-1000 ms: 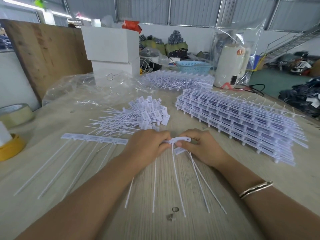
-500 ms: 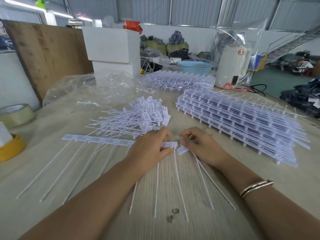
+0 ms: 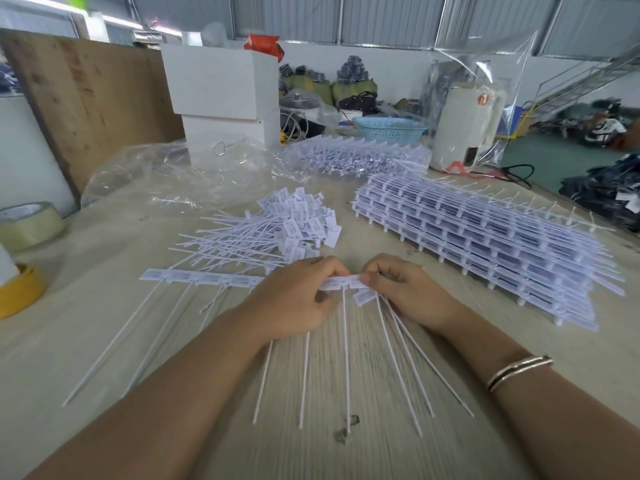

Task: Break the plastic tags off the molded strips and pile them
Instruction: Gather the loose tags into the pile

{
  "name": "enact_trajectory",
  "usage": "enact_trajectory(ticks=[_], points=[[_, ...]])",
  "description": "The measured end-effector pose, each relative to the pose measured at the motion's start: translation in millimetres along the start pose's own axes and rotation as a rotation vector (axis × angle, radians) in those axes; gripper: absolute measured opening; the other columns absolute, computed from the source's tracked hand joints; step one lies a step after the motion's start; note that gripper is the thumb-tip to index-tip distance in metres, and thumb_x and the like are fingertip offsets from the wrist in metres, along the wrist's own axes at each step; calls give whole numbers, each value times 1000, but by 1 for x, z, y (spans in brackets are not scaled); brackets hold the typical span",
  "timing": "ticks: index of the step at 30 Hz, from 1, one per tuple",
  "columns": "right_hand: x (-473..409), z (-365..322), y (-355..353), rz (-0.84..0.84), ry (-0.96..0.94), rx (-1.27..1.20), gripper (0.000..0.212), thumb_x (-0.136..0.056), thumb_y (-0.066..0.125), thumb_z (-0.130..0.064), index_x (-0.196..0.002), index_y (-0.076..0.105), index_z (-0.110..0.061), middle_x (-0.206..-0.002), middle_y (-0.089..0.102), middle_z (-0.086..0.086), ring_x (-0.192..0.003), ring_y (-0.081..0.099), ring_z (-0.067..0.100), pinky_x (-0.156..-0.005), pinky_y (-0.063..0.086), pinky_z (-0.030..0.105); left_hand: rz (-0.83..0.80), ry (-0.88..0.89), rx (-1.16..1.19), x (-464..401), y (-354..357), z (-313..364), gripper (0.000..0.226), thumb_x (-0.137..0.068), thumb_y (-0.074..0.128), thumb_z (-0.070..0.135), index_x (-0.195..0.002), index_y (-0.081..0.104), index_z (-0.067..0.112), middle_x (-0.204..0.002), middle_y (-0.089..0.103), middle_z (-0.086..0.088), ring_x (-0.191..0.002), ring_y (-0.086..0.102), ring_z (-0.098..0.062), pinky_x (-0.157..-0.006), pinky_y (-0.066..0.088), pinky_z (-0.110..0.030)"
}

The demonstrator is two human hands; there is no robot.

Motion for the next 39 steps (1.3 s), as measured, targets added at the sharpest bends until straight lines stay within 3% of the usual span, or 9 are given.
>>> enact_trajectory(ticks=[3, 7, 10, 12, 21, 27, 30, 34, 39], points=[[2, -3, 0, -9, 1, -17, 25, -86, 61, -34, -82, 65, -10, -91, 62, 9, -85, 55, 16, -102, 30, 55, 83, -3, -21, -3, 4, 1, 16, -87, 58, 24, -103, 56, 28, -92, 59, 12, -77, 54, -8, -66, 45, -31], [4, -7, 1, 0, -13, -31, 18, -80, 70, -32, -83, 67, -15, -88, 65, 8, -87, 57, 20, -99, 35, 52, 157, -5, 21, -3, 8, -2, 7, -86, 64, 25, -93, 62, 26, -74, 60, 8, -65, 54, -10, -58, 41, -30], [4, -8, 0, 19, -41, -89, 7, -79, 73, -23, -78, 67, -18, -82, 65, 14, -75, 55, 27, -79, 42, 39, 174, -3, 25, -3, 11, -2, 9, -87, 65, 24, -95, 65, 24, -68, 58, 7, -59, 50, -8, -53, 34, -25], [3, -8, 0, 35, -52, -80, 7, -79, 74, -20, -75, 67, -22, -79, 65, 14, -74, 56, 29, -75, 42, 38, 180, -4, 35, -3, 13, -1, 11, -87, 64, 24, -97, 65, 24, -70, 60, 6, -60, 52, -9, -54, 37, -26], [0, 0, -1, 101, -32, -53, 7, -74, 75, -31, -72, 70, -35, -86, 64, 16, -86, 57, 24, -95, 38, 55, 227, 20, 25, -2, 15, 0, 11, -89, 62, 27, -98, 64, 21, -67, 57, 6, -60, 53, -15, -58, 42, -31], [0, -1, -3, 146, -62, -19, 9, -78, 73, -25, -71, 69, -29, -77, 67, 7, -82, 56, 14, -99, 33, 57, 235, 13, 83, -3, 16, 0, 10, -90, 60, 28, -95, 62, 20, -68, 63, 1, -61, 58, -18, -59, 48, -35], [2, -4, -2, 192, -92, -26, 8, -79, 73, -20, -71, 71, -18, -71, 68, 1, -82, 55, 12, -94, 39, 49, 256, -4, 182, -2, 15, 3, 11, -91, 59, 32, -91, 63, 22, -63, 61, 1, -58, 57, -18, -56, 45, -35], [3, -4, -3, 124, -7, -324, 12, -83, 69, -12, -77, 66, -1, -79, 67, 18, -68, 63, 25, -72, 54, 42, 235, 24, 214, -2, 16, 7, 13, -90, 60, 31, -95, 63, 19, -77, 70, -1, -67, 64, -19, -64, 51, -41], [2, -1, -5, 95, 13, -534, 14, -85, 61, -4, -71, 60, -7, -62, 59, -1, -58, 54, 9, -57, 48, 20, 261, 45, 262, -4, 16, 12, 14, -91, 59, 30, -95, 63, 18, -75, 68, -2, -68, 63, -22, -64, 48, -39]])
Point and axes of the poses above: each hand's wrist, its own x-axis away from the middle knuckle, its own y-axis out of the palm, z = x × y, the point moved 1 cm from there along -x, towards the middle knuckle
